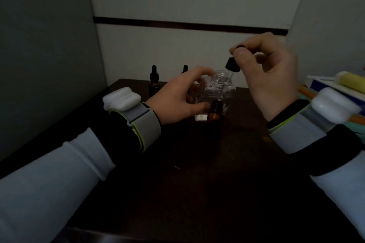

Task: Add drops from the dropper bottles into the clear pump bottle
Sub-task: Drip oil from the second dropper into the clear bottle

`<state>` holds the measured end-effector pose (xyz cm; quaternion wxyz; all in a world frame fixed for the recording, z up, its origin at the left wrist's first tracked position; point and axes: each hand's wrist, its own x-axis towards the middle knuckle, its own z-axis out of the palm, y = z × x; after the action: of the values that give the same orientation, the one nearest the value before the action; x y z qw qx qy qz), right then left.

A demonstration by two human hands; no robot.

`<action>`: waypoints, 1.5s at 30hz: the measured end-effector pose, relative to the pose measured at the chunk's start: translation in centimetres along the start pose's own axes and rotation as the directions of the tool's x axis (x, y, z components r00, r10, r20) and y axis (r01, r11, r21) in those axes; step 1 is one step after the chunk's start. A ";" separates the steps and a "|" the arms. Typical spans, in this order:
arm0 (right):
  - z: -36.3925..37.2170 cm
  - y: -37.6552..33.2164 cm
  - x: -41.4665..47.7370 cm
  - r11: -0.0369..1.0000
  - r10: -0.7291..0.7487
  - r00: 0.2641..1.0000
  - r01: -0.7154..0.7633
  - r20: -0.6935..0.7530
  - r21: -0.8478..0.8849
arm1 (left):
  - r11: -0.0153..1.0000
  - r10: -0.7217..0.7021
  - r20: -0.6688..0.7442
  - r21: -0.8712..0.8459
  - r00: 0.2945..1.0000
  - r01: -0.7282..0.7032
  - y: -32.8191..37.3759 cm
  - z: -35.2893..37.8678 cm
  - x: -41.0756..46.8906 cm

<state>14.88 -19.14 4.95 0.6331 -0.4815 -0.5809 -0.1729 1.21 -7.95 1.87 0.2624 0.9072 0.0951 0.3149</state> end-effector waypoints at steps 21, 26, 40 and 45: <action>0.3 0.4 -0.6 0.992 -0.031 0.987 0.050 0.160 -0.115 | 1.000 0.002 -0.006 0.004 1.000 -0.002 0.1 0.0 0.0; 0.2 0.4 -0.5 0.994 -0.009 0.987 0.027 0.162 -0.108 | 1.000 -0.004 -0.005 0.003 1.000 0.004 0.1 0.0 0.0; -0.6 -0.1 0.5 1.000 -0.027 0.995 0.026 -0.098 -0.004 | 1.000 -0.009 0.006 -0.008 1.000 0.009 0.3 -0.1 -0.1; -0.7 -0.6 0.5 0.996 -0.085 0.989 0.087 -0.118 0.017 | 1.000 -0.010 0.003 -0.005 1.000 0.010 0.1 0.0 0.0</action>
<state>14.99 -19.82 5.78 0.6631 -0.4381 -0.5650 -0.2217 1.17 -8.08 1.91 0.2666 0.9065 0.0983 0.3123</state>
